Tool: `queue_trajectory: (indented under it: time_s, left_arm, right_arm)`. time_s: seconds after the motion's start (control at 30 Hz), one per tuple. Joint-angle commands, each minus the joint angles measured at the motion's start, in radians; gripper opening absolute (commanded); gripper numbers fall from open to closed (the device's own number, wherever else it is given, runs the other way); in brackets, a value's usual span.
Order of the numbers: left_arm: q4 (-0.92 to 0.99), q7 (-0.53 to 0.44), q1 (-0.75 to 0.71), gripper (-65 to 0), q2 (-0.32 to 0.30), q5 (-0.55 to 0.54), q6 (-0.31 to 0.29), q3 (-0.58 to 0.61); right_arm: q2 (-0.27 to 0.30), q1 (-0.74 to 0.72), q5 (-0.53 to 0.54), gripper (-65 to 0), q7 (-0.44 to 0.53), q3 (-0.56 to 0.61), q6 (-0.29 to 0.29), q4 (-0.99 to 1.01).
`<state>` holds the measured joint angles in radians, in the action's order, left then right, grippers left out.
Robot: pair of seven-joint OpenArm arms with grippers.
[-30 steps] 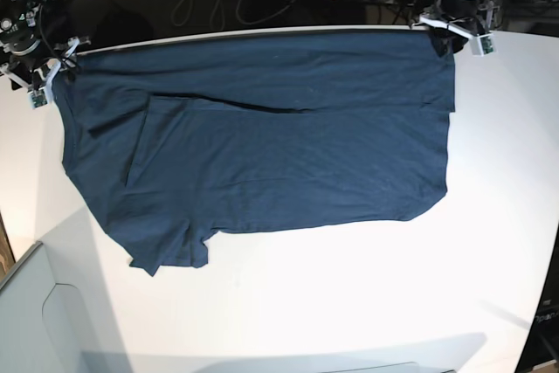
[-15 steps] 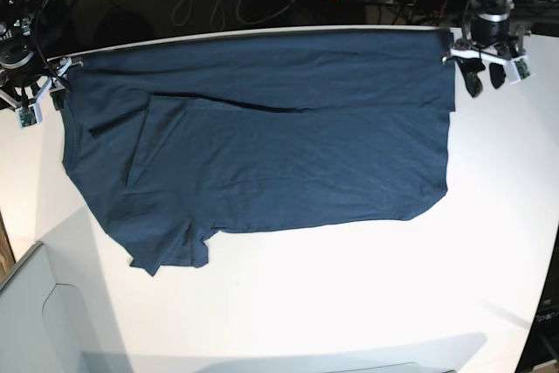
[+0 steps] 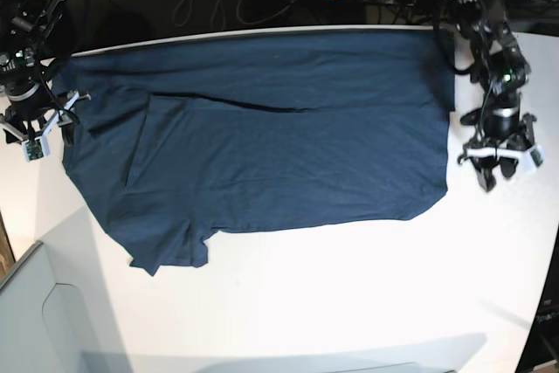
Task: Fold the T-shirt properly
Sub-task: 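Open both grippers and release the shirt edge, then move both grippers down along the shirt sides toward the hem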
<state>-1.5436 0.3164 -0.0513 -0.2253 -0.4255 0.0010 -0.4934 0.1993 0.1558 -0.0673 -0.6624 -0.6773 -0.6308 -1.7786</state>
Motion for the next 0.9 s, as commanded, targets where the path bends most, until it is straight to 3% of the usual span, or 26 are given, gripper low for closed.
queue_trajectory:
  time_s: [0.0,0.1,0.33,0.47,0.87]
  left_arm:
    - [0.022,-0.012,0.043,-35.4,-0.027,0.000,-0.002,0.017]
    - [0.168,-0.020,0.158,-35.4,-0.064,0.000,-0.002,0.101]
    - [0.417,-0.046,0.313,-35.4,-0.073,0.000,-0.002,0.233]
    - [0.470,-0.118,0.330,-35.4,-0.073,0.000,0.004,0.304]
    - [0.579,-0.122,0.324,-35.4,-0.067,0.000,0.000,0.310]
  right_arm:
    - [0.016,-0.005,0.013,-30.1,0.020,-0.002,-0.007,-0.014]
    - [0.013,-0.002,0.013,-30.1,0.020,-0.002,-0.007,-0.014]
    - [0.013,0.000,0.013,-30.2,0.020,-0.002,-0.007,-0.014]
    - [0.016,0.000,0.013,-30.1,0.020,-0.002,-0.007,-0.014]
    - [0.019,-0.009,0.013,-30.0,0.020,0.000,-0.007,-0.014]
